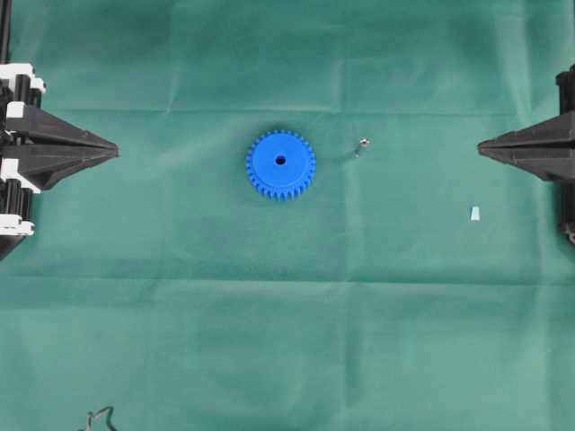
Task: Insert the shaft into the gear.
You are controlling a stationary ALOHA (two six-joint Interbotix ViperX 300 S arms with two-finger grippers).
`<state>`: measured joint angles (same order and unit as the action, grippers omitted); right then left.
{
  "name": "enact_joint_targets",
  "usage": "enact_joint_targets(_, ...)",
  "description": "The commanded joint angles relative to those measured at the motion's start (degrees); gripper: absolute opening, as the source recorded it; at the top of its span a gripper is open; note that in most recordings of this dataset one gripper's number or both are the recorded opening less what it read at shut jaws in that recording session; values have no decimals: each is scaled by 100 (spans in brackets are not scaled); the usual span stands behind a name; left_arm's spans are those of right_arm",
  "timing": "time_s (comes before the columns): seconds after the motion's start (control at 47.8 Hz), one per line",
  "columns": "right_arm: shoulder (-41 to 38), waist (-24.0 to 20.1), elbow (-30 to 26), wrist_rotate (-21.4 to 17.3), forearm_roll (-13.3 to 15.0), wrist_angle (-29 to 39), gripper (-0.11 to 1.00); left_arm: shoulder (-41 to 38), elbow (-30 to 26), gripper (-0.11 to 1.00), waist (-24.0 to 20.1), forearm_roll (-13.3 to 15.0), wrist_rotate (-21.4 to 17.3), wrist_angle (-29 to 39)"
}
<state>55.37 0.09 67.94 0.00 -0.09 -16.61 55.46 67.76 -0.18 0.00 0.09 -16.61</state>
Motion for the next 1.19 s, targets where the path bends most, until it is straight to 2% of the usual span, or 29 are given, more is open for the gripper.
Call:
enact_joint_targets(0.0,-70,18,-141,-26,-18,-9,3,-26,-229,0,-9,-79,26,211)
enact_joint_targets(0.167,-70,79,-290,-62,-132,290,2,9,-281,0,-9,-88,44,404)
enact_joint_targets(0.314,-185,325,-413,-70,-141,545,2,18,-290,0,-9,-79,26,404)
enact_joint_targets(0.69,-1503,853,-782,-79,-360,694,4,18,-290,0,-9,-88,18,431)
enact_joint_targets(0.753,-1854,879,-861,-79,-396,677,13,26,-281,0,-9,-79,9,422)
enact_joint_targets(0.795,-2065,888,-905,-79,-422,659,22,26,-281,0,-9,-88,9,431)
enact_joint_targets(0.962,-3059,888,-1125,-70,-519,589,72,18,-281,0,-9,-88,18,431)
enact_joint_targets(1.025,-3410,888,-1195,-70,-527,554,87,26,-281,0,-9,-88,18,439)
enact_joint_targets(1.066,-3647,896,-1230,-70,-527,536,89,18,-281,0,-9,-88,26,448)
enact_joint_targets(1.171,-4131,940,-1301,-70,-562,475,84,-9,-281,0,-9,-79,26,457)
